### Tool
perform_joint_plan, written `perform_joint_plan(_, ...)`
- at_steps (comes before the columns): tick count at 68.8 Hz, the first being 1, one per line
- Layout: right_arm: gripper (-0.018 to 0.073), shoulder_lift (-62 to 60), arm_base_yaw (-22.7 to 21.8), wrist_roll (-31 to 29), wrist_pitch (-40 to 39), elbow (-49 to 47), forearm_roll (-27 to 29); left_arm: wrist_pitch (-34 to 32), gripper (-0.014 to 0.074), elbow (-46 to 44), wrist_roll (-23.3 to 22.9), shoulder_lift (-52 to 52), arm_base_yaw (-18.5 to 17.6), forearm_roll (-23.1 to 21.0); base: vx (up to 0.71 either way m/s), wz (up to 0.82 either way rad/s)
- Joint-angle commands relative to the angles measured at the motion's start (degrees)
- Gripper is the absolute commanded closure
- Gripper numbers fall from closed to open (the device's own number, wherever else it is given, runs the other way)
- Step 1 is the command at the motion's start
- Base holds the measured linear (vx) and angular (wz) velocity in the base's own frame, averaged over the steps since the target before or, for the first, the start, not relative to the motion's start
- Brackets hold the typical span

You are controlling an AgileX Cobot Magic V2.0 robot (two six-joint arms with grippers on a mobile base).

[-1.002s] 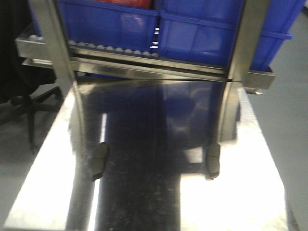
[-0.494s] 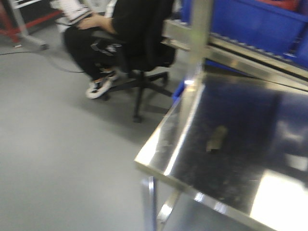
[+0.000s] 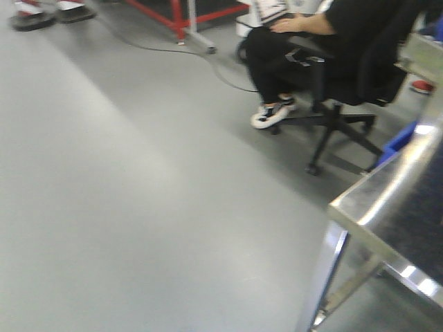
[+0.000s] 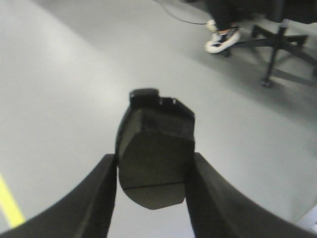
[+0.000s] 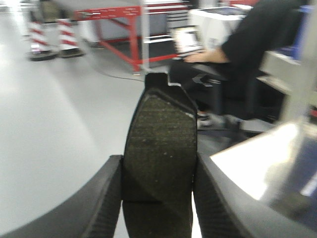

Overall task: Move and align brake pads A on conveyor
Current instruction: 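Turn the base away from the steel table holding both pads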

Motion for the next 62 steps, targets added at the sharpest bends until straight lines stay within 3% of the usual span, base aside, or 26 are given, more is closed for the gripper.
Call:
perform_joint_plan(1,0.0565,0.49,-0.03,-0.62,-5.58,-1.58,-0.31,-5.33,0.0603,-1.75,-0.55,-0.23,-0.15,-0.62,-0.19,0.75)
perform_joint_plan(62,0.0565,0.49,-0.03,-0.62,-5.58,-1.58,-0.38,-5.22,0.0603,-1.75,-0.55,-0.23,-0.15,-0.62,-0.07,0.76)
